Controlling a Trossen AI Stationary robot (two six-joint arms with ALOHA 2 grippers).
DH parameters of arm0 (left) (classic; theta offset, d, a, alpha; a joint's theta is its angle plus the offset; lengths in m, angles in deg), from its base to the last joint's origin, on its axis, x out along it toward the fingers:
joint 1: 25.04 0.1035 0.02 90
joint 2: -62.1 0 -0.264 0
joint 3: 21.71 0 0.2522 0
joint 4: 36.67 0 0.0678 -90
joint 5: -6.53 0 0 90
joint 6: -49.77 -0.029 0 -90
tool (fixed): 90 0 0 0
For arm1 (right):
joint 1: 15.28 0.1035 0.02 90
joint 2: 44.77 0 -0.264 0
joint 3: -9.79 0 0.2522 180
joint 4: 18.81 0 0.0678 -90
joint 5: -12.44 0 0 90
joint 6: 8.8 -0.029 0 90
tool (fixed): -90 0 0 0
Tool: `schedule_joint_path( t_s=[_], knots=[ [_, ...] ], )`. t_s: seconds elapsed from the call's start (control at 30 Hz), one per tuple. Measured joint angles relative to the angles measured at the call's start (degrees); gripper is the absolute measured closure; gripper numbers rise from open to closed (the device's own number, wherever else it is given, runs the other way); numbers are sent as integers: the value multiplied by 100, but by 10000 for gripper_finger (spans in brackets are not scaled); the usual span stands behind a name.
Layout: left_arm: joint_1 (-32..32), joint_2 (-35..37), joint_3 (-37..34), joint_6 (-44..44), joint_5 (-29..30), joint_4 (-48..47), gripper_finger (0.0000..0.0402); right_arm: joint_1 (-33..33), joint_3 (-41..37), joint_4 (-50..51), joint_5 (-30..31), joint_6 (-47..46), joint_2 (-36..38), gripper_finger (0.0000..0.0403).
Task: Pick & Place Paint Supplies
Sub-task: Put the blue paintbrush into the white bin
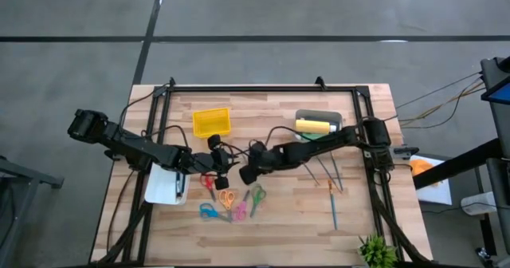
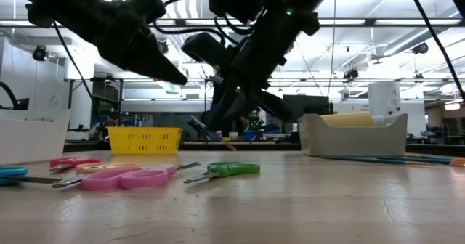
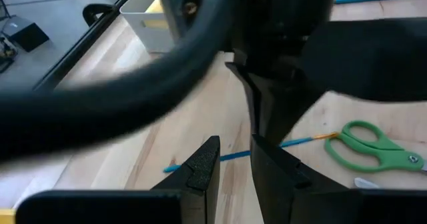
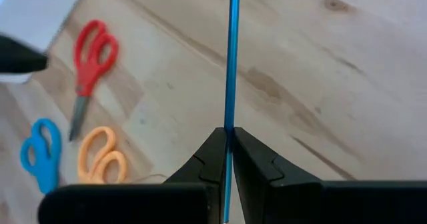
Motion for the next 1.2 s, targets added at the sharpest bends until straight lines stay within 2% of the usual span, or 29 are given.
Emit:
schedule_joint_path(
  t_s=[0.27,0.7,1.2],
  knots=[
    [1,0,0,0,0,-100,315,-204,29,237,-397,-292,-1,385],
    [3,2,0,37,55,-139,315,-297,236,175,-556,-529,-646,385],
    [-1,2,0,-9,-17,-113,315,-322,293,208,-573,-417,-695,385]
  ],
)
